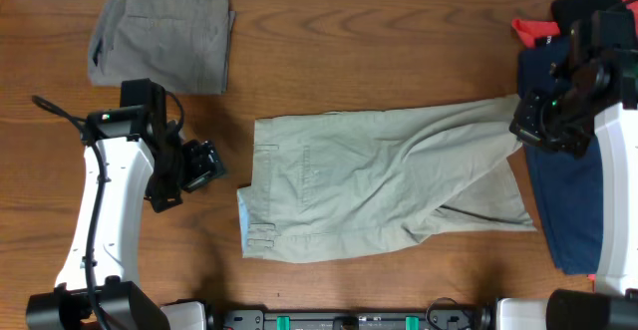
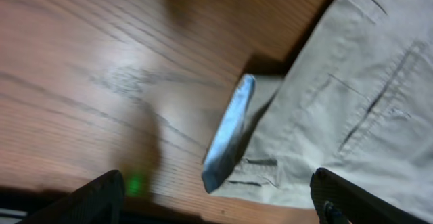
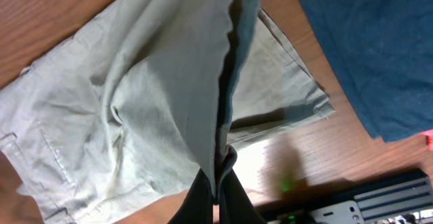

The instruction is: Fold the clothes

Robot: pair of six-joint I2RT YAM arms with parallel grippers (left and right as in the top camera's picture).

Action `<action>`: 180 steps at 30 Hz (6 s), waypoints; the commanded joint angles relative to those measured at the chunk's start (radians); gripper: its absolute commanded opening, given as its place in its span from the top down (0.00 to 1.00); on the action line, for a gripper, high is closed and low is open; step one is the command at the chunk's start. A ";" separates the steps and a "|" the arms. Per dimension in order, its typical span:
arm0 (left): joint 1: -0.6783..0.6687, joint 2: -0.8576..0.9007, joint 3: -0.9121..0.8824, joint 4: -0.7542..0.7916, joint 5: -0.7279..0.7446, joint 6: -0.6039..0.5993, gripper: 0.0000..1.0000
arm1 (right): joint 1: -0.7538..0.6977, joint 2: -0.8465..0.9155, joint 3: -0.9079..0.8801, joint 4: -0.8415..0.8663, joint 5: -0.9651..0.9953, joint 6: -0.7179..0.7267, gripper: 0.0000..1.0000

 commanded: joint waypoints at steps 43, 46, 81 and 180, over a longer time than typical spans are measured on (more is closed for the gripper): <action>-0.267 0.235 -0.228 0.159 0.176 0.123 0.32 | -0.003 0.002 -0.076 0.053 0.013 -0.038 0.99; -0.267 0.235 -0.229 0.171 0.176 0.121 0.32 | -0.003 0.002 -0.076 0.052 0.013 -0.038 0.99; -0.267 -0.273 -0.166 -0.114 0.034 0.046 0.94 | -0.005 -0.080 -0.076 -0.031 0.044 -0.038 0.99; -0.306 -0.368 -0.242 -0.092 0.120 0.045 0.94 | -0.005 -0.190 -0.156 -0.041 0.055 -0.053 0.99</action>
